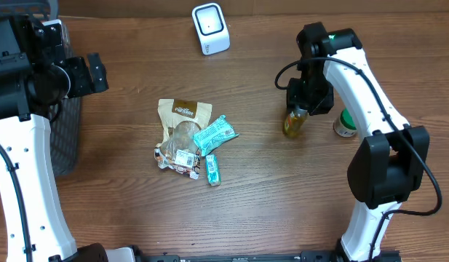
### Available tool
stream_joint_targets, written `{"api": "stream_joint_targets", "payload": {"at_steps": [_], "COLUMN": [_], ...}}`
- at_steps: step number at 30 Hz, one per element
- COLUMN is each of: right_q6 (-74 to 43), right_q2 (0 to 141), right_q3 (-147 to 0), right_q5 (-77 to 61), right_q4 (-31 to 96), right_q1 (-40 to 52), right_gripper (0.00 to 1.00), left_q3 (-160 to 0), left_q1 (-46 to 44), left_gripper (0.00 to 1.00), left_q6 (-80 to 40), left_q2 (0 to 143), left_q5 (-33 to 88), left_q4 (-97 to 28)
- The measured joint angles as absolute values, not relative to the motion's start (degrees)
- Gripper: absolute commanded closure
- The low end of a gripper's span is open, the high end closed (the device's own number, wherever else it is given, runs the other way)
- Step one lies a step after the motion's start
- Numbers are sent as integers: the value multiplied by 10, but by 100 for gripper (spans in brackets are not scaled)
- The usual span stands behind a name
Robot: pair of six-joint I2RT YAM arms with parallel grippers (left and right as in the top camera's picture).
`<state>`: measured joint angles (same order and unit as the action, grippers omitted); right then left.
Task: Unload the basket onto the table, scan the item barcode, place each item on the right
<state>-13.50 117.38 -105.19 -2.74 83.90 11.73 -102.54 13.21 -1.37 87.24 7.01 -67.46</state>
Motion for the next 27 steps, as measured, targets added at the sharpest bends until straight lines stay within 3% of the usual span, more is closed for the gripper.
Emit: {"api": "stream_joint_targets", "payload": {"at_steps": [6, 18, 27], "right_q6": [-137, -128, -122], "right_q2": [1174, 1166, 1155], "right_q3": [-1018, -1018, -1018], "right_q5": [-28, -89, -127], "right_q4": [816, 802, 777], "right_q1": [117, 121, 181], "right_gripper": [57, 58, 58], "left_q3": [-1025, -1025, -1025], "left_q1": [132, 132, 132], "left_gripper": [1, 1, 0], "left_q6": [-14, -14, -14], "left_q2": [872, 872, 872], "left_q5": [70, 70, 70], "left_q4": [-675, -675, -675]}}
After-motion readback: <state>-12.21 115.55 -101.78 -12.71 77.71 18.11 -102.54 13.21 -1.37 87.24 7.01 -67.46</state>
